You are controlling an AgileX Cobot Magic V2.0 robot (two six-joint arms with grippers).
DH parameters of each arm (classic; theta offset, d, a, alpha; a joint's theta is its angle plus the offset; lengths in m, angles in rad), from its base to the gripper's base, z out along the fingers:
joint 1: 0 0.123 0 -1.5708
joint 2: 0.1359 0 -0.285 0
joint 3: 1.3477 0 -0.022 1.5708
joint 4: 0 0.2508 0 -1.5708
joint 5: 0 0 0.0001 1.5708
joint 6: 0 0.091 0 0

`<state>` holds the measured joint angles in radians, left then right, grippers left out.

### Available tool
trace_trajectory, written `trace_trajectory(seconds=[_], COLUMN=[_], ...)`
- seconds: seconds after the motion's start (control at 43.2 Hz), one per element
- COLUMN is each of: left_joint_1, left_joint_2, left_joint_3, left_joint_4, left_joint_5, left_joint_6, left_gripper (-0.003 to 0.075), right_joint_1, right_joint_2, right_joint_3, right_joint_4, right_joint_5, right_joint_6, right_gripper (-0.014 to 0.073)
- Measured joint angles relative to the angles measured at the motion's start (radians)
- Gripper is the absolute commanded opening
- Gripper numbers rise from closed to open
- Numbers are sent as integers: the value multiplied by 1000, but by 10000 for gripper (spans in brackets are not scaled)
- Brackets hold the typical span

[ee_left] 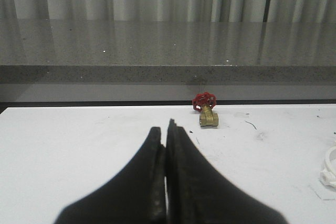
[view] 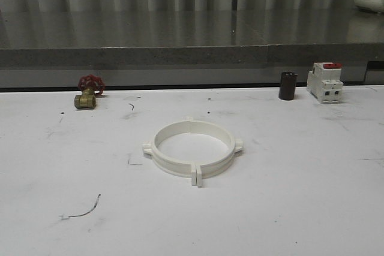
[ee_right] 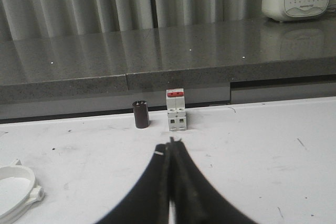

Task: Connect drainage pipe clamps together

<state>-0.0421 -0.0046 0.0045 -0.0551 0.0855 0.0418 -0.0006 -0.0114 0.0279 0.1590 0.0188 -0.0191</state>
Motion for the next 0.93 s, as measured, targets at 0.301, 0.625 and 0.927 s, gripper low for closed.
trace_trajectory(seconds=[0.301, 0.625, 0.927], left_joint_1=[0, 0, 0], left_joint_2=[0, 0, 0], left_joint_3=[0, 0, 0], left_joint_4=[0, 0, 0], left_joint_5=[0, 0, 0], left_joint_6=[0, 0, 0], left_gripper=[-20, -20, -20], right_joint_1=[0, 0, 0], right_joint_2=[0, 0, 0], right_joint_3=[0, 0, 0], right_joint_4=[-70, -74, -74], right_joint_5=[0, 0, 0], right_joint_6=[91, 95, 97], right_gripper=[-58, -58, -58])
